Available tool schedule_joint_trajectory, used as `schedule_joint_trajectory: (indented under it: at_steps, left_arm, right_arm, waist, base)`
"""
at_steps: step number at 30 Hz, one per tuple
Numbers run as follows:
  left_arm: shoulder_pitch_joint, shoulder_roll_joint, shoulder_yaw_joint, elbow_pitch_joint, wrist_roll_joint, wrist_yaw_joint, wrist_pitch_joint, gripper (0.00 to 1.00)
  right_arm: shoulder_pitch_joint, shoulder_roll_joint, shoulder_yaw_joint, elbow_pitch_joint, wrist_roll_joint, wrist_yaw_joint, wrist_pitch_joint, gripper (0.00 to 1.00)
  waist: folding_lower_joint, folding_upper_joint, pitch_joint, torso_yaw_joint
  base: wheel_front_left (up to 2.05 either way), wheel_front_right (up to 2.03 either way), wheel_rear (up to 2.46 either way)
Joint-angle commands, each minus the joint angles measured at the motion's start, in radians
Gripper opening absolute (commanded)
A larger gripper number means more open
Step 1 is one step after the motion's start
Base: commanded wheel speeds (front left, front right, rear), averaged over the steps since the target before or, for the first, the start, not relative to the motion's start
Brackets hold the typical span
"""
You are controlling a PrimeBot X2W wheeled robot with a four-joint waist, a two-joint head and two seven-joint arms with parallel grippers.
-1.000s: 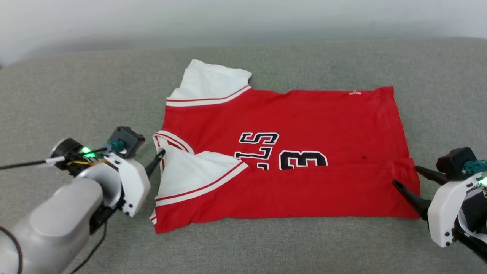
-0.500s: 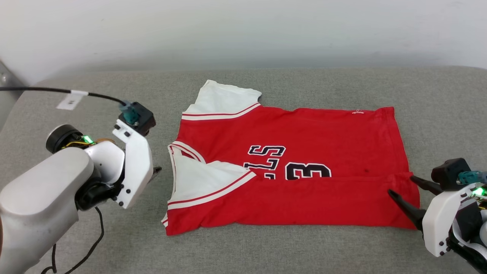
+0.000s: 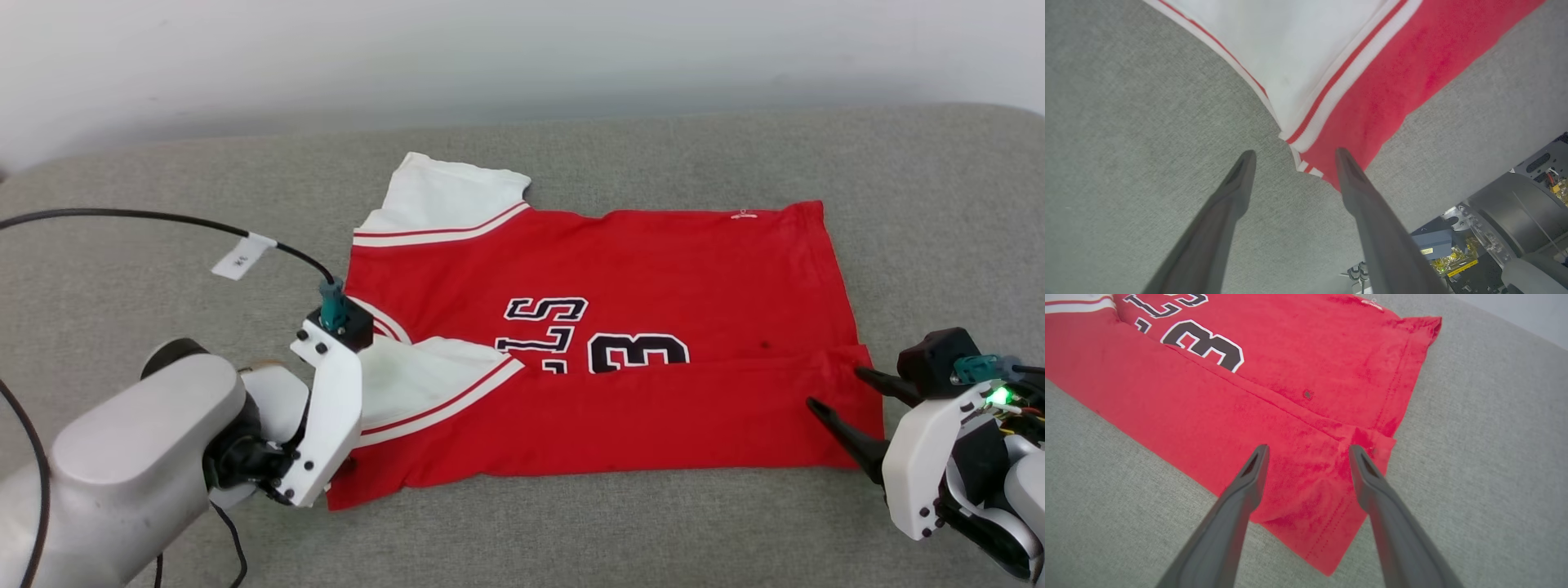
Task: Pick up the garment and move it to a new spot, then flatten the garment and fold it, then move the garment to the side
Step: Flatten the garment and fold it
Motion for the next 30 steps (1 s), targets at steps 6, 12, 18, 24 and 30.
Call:
schedule_joint_trajectory:
  at_steps: [6, 12, 18, 24, 30]
  left_arm:
    - [0.036, -0.019, -0.016, 0.033, 0.004, -0.013, -0.001, 1.0]
    - [0.06, -0.036, -0.043, 0.067, 0.019, -0.035, 0.011, 0.0]
    - [0.061, -0.041, -0.001, 0.066, -0.023, -0.042, -0.031, 0.0]
    - [0.041, -0.009, 0.007, 0.023, -0.021, -0.051, -0.051, 0.0]
    - [0.031, 0.016, 0.005, -0.036, -0.011, -0.058, -0.063, 0.0]
  right_arm:
    - [-0.038, 0.013, 0.019, 0.012, -0.005, -0.001, -0.005, 1.0]
    - [-0.064, 0.018, 0.037, 0.025, 0.002, -0.001, -0.012, 1.0]
    - [-0.096, -0.017, 0.036, 0.022, 0.013, -0.001, -0.005, 1.0]
    - [-0.155, -0.104, 0.047, -0.027, 0.045, -0.001, 0.084, 1.0]
    - [-0.24, -0.219, 0.119, -0.136, 0.13, -0.001, 0.309, 1.0]
  waist:
    - [0.0, 0.0, 0.046, -0.029]
    - [0.0, 0.0, 0.065, -0.039]
    - [0.0, 0.0, 0.036, -0.031]
    - [0.0, 0.0, 0.001, -0.014]
    - [0.0, 0.0, 0.0, 0.003]
  base:
    - [0.0, 0.0, 0.0]
    - [0.0, 0.0, 0.0]
    - [0.0, 0.0, 0.0]
    - [0.0, 0.0, 0.0]
    - [0.0, 0.0, 0.0]
